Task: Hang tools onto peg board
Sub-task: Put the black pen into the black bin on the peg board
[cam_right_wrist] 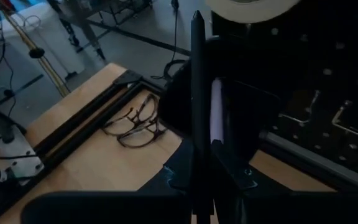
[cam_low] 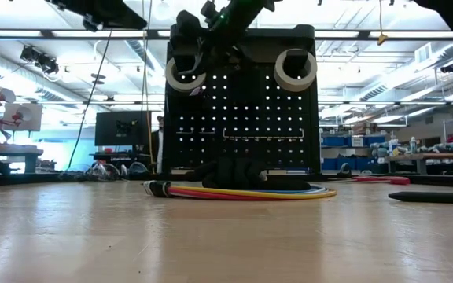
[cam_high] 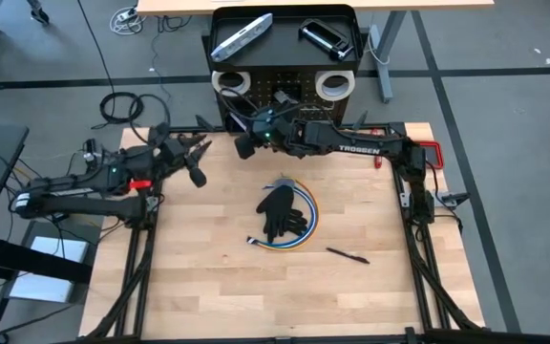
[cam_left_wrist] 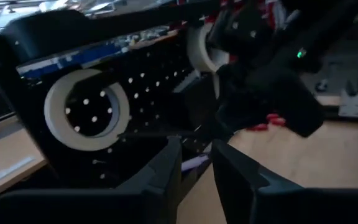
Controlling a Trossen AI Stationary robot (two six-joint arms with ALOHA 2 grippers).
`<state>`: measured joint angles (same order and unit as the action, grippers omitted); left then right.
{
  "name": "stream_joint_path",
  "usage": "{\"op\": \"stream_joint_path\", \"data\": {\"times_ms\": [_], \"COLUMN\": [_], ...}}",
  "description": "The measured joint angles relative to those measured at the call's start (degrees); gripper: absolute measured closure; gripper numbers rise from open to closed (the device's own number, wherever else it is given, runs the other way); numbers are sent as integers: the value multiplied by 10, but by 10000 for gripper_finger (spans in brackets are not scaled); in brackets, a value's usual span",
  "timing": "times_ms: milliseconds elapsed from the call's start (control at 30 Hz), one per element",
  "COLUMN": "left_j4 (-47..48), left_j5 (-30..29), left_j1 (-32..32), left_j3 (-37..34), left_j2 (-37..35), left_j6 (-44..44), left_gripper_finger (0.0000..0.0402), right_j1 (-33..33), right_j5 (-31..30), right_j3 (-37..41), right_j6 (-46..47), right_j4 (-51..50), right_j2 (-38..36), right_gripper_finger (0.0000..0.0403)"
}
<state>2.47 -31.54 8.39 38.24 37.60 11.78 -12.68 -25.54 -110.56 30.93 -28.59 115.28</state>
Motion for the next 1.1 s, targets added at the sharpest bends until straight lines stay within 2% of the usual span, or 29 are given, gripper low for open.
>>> {"op": "stream_joint_path", "data": {"times_ms": [167,367,700,1100], "left_j4": [-13,-23,-27,-31], "left_j5": [3,13,14,15], "left_j1": [18,18,18,17], "left_j3": [0,0,0,0], "left_j2": [13,13,6,-29], "left_j6": [-1,-4,-2,-2], "left_gripper_finger": [315,316,316,316], "right_j1": [-11,-35,-49,-54], "right_j5": [5,70,61,56], "right_j3": [0,0,0,0], "right_j6": [2,-5,1,-5], "right_j4": [-2,45,50,59], "right_j2": [0,29,37,37], "right_gripper_finger": [358,355,350,271]}}
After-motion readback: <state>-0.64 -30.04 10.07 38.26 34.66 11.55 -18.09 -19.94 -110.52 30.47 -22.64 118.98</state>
